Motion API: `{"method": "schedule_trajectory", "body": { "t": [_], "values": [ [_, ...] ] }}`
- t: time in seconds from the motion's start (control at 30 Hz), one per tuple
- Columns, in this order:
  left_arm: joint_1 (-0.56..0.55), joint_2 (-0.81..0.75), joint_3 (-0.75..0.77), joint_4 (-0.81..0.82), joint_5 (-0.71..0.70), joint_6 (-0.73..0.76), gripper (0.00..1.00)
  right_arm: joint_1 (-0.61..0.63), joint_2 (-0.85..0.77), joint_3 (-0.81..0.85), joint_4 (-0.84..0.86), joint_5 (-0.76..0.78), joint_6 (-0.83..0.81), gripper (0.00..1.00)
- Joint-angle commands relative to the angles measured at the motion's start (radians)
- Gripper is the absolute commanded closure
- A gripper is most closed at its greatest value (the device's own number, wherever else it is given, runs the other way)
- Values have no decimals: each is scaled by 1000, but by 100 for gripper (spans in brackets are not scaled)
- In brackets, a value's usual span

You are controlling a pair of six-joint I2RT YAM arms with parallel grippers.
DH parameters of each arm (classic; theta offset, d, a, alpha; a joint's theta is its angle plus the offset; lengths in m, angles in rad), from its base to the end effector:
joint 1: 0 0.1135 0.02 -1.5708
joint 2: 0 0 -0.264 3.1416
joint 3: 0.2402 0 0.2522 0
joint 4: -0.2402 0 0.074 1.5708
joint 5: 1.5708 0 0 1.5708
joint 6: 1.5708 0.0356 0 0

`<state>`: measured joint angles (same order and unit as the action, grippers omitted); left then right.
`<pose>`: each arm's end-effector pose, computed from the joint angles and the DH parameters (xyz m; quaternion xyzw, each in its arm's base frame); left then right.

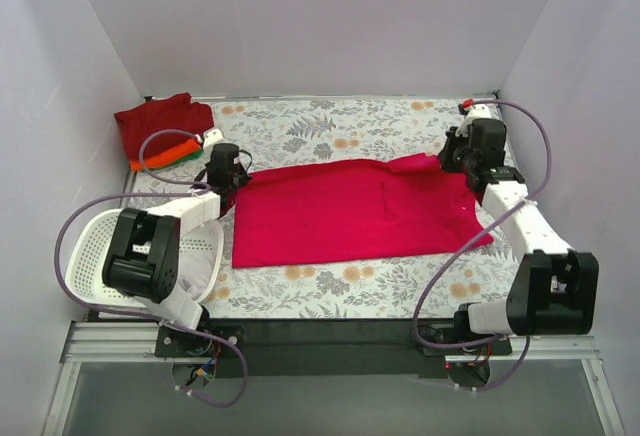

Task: Fold and stack the t-shirts
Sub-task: Fold the tshirt

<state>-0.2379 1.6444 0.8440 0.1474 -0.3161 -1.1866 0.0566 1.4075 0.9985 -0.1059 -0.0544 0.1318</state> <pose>0.3318 -0.0691 0.1773 -0.4664 0.7558 -0.1791 0.4233 0.3204 0.0201 0.2777 0.0188 0.8634 0.0708 0.4991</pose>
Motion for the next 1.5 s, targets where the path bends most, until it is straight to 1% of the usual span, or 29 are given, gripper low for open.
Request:
{"method": "schedule_trajectory", "body": {
  "t": [0.0,0.27,0.3,0.37,0.7,0.97,1.23,1.33,1.47],
  "values": [
    [0,-116,-34,41,-11,-8,100,2,-125,-55,49,18,11,99],
    [0,-204,-109,12,-17,-2,100,2,-254,-155,0,50,11,99],
    [2,-210,-114,8,-20,-2,100,2,-284,-162,-6,83,11,99],
    [0,-224,-123,-11,-24,-2,100,3,-314,-181,-24,93,11,99],
    [0,-349,-204,-31,-15,-11,100,2,-488,-195,-116,131,11,99],
    [-3,-379,-232,-74,15,-14,100,2,-568,-208,-195,134,11,99],
    [-14,-446,-276,-98,29,-31,100,3,-686,-221,-270,160,12,99],
    [-17,-455,-292,-109,35,-38,100,2,-705,-233,-281,169,11,99],
    [-21,-454,-296,-115,38,-39,100,2,-682,-258,-273,153,14,99]
  ]
}}
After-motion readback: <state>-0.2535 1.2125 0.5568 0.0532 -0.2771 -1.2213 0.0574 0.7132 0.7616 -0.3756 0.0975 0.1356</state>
